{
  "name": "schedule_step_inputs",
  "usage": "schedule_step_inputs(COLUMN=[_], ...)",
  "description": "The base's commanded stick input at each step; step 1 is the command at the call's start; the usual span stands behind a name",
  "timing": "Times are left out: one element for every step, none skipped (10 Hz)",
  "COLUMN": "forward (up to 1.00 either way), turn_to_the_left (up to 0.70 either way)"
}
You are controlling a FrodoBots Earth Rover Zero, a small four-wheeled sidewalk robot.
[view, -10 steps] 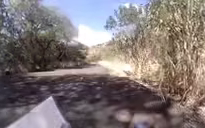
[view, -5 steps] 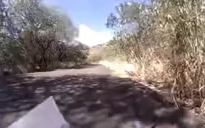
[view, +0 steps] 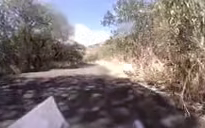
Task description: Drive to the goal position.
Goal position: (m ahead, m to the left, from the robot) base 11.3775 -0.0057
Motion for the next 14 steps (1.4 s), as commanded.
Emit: schedule_step_inputs(forward=[0.5, 0.5, 0.5, 0.5, 0.5, 0.5, 0.5, 0.5, 0.5, 0.5, 0.5, 0.5, 0.5, 0.5], turn_to_the_left=[0.0, 0.0, 0.0, 0.0, -0.07, -0.5, -0.5, -0.32, 0.0, 0.0, 0.0, 0.0, 0.0, 0.0])
